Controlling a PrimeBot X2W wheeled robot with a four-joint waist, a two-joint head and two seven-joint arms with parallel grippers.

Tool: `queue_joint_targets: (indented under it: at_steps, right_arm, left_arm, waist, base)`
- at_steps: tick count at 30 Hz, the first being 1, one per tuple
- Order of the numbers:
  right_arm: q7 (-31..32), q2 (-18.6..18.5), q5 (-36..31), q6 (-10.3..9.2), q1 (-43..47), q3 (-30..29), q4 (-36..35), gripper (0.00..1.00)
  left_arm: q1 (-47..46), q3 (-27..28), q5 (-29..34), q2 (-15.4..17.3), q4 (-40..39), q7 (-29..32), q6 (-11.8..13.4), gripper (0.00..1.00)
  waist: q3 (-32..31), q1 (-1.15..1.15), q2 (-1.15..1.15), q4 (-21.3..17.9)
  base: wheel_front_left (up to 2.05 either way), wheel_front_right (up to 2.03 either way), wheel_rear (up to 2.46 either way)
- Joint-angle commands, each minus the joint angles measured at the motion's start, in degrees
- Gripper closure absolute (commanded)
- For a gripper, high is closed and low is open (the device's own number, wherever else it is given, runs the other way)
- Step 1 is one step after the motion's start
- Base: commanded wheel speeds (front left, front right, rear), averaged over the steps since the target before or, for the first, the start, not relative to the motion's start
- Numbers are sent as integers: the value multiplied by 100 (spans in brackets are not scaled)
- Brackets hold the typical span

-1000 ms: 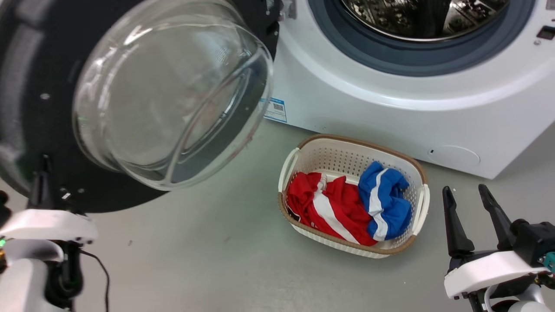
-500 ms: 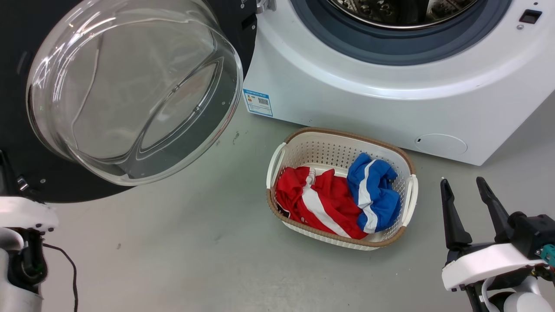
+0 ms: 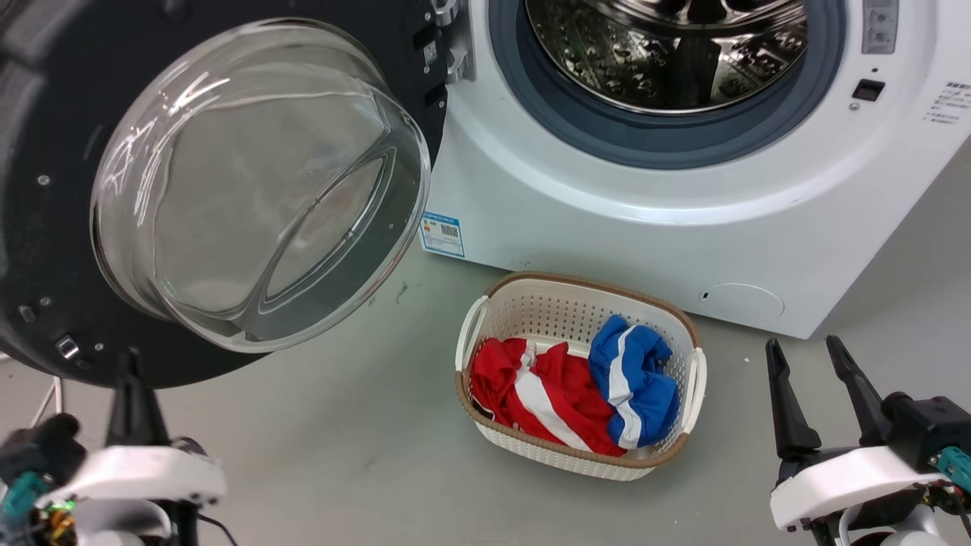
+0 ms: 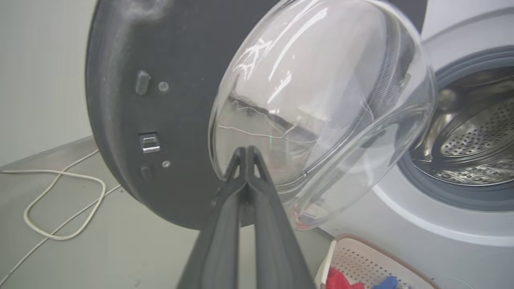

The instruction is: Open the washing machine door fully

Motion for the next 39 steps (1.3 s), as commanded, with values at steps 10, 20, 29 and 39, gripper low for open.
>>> queue_joint_targets:
  at_steps: [10,20,29,39]
  right_arm:
    - [128,12,-105,-2,133,2,-201,0]
    - [76,12,-50,-2,58,193,-62,0]
    - [-25,13,8,-2,110,271,156,0]
    - [-60,13,-3,-2,200,321,241,0]
  left_arm:
    - [782,-909,607,-383,-1040,63,-9,100]
    - [302,-1441,884,-367,-907,165,-258,56]
    - [143,-1407,844,-300,-452,165,-292,0]
    - [272,-1448,972,-254,-164,83,-208,0]
  waist:
    - [-214,0,0,-331]
    - [-177,0,0,-1214]
    - [-270,0,0,-1853]
    - [-438,0,0,-1981]
  base:
    - [0,0,0]
    - [0,0,0]
    - [0,0,0]
    - [0,0,0]
